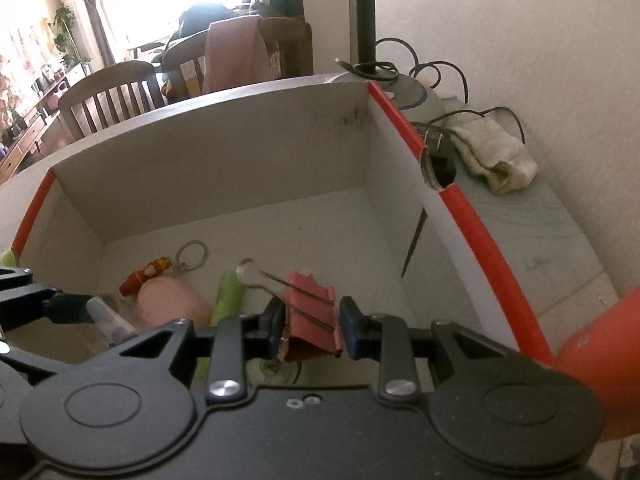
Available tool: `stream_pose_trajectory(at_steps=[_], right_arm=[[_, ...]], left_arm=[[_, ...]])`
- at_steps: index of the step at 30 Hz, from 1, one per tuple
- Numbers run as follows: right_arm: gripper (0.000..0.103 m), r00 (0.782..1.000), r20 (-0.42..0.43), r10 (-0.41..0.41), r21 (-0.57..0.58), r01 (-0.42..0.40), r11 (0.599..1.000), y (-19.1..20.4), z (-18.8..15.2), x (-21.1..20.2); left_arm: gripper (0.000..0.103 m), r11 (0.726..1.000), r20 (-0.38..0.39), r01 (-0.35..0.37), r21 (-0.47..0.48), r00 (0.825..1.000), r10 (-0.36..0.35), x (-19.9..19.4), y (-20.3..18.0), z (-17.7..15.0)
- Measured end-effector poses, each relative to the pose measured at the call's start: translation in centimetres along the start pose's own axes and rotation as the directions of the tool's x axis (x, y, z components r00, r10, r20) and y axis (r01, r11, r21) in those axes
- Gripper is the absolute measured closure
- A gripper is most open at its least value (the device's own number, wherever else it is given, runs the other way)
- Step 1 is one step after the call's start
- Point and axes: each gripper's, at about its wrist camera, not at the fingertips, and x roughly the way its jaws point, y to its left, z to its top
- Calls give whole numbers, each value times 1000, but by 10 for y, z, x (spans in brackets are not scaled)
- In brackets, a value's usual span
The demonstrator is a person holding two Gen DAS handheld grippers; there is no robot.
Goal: Organize rigid objects
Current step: 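Carry the jar and binder clip with both tools into the red box, then open the left tool on the jar while the right tool releases the clip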
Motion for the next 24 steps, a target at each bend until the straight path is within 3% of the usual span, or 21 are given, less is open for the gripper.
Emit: stream_pose_trajectory(at_steps=[14, 24], right_arm=[[69, 999, 1, 34, 13, -34, 999, 1, 0, -15], [59, 999, 26, 35, 26, -35, 999, 2, -1, -34]], left_arm=[[35, 999, -138, 38, 9, 990, -37, 12, 3, 8], [33, 999, -74, 40, -18, 996, -41, -5, 6, 1]])
